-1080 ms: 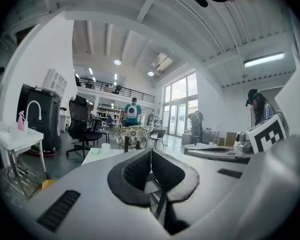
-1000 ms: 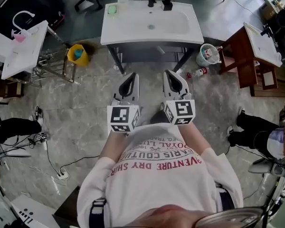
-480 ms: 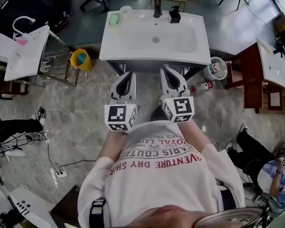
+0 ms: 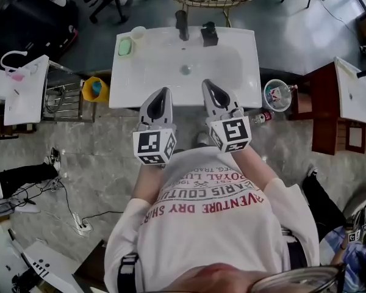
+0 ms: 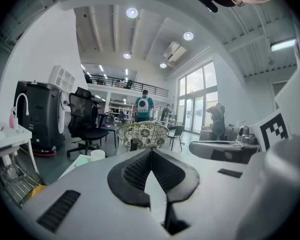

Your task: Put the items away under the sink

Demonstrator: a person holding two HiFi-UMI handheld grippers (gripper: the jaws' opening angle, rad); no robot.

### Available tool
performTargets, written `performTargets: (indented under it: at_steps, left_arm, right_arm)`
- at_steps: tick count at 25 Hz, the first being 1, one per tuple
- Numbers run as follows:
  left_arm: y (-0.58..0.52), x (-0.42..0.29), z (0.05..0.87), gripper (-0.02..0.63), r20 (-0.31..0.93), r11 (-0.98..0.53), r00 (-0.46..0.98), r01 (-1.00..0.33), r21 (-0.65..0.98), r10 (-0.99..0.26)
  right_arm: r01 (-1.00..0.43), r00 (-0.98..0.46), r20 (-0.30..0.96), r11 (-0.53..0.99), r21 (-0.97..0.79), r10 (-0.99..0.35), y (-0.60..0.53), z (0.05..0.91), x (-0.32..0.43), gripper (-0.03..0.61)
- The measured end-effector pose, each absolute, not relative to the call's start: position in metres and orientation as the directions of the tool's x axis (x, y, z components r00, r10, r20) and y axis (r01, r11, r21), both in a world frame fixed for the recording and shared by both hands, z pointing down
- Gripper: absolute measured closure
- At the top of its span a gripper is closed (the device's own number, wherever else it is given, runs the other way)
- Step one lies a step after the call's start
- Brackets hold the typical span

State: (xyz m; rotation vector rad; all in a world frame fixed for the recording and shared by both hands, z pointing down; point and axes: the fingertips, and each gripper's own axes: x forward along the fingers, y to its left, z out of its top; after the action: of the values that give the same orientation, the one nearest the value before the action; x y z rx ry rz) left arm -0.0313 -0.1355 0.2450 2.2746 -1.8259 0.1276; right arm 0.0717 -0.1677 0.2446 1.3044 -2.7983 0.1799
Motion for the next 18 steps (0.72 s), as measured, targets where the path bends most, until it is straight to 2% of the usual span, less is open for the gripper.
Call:
performTargets:
  at_steps: [10, 18]
  left_arm:
    - [-0.215, -0.024, 0.289, 0.591, 0.303, -0.196, 0.23, -0.971, 0.137, -0.925]
    - [-0.285, -0.033, 0.324, 0.591, 0.35, -0.265, 0.324, -0.942, 0.207, -0.879]
  right_arm:
    - [-0.796, -0.605, 0.199, 0.593, -0.125, -0.771, -0.253, 0.292, 0.088, 0.552]
    - [-0.835, -0.549, 0.282, 0.528, -0.153, -0.787, -0.309, 0.329, 0.072, 0.552]
